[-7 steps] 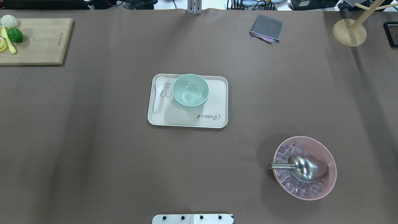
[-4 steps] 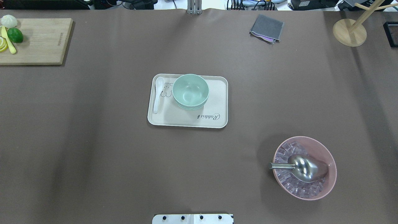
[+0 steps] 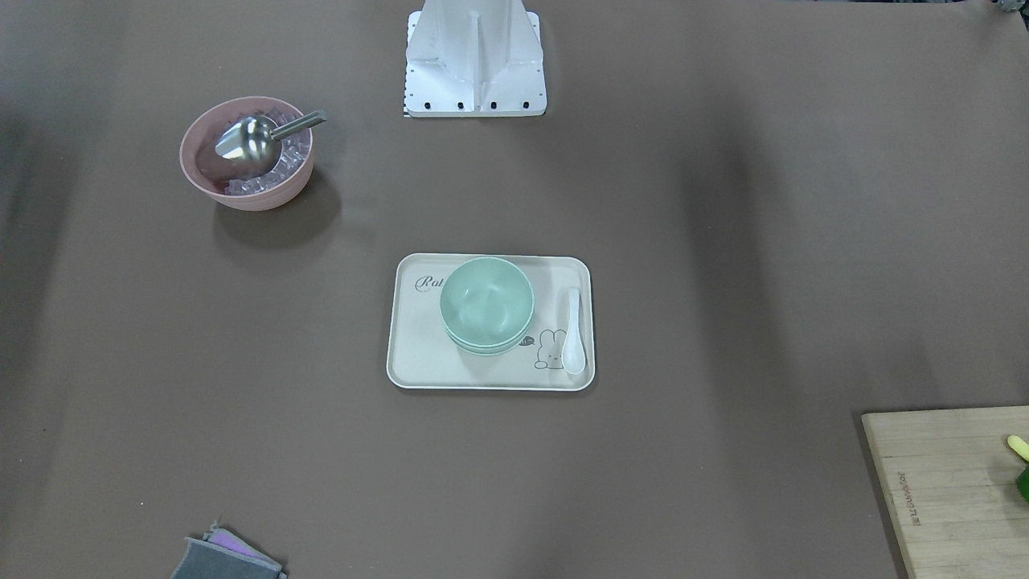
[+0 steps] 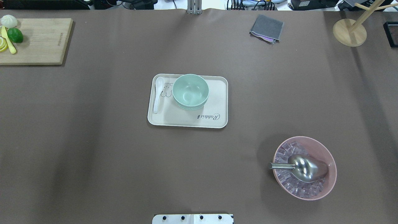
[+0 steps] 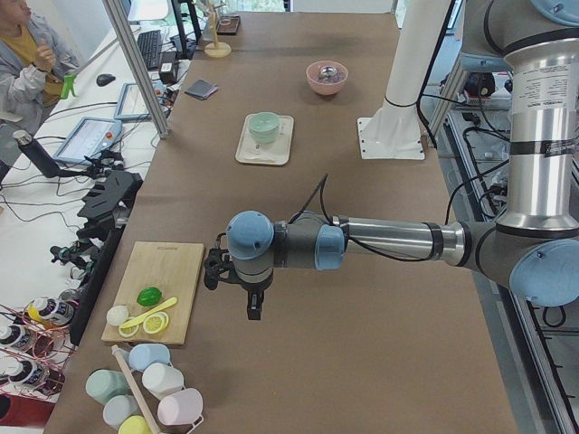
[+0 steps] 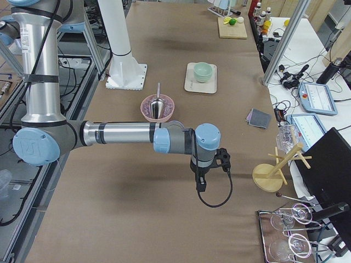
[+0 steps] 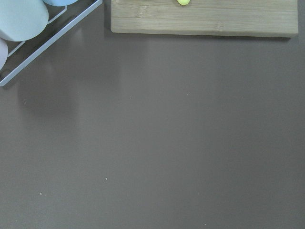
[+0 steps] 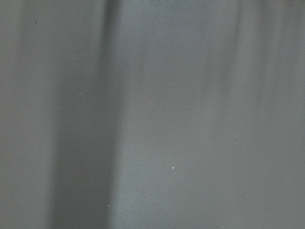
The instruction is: Stack green bowls together
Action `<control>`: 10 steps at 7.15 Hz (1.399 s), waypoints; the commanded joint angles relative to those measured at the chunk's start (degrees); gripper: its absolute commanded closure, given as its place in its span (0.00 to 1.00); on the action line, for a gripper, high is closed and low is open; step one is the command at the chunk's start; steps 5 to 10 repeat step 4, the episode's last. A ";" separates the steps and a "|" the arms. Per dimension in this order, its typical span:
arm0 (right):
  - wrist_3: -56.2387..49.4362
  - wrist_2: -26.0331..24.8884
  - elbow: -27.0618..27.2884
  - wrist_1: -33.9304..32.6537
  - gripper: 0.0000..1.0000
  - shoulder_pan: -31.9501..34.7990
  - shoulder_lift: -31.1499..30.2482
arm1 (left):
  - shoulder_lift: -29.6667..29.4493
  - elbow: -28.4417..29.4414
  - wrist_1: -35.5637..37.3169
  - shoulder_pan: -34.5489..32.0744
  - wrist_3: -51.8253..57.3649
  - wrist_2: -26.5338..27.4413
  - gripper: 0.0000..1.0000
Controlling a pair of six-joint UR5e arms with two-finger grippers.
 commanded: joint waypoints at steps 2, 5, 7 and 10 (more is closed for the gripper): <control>0.01 0.07 0.05 0.00 0.00 0.00 0.14 | 0.01 -0.85 0.00 0.00 0.00 -0.18 0.01; 0.01 0.08 0.49 0.00 0.00 0.00 0.14 | -0.08 -0.94 0.00 0.00 0.00 -0.18 0.01; 0.01 0.08 0.49 0.00 0.00 0.00 0.14 | -0.08 -0.94 0.00 0.00 0.00 -0.18 0.01; 0.01 0.08 0.49 0.00 0.00 0.00 0.14 | -0.08 -0.94 0.00 0.00 0.00 -0.18 0.01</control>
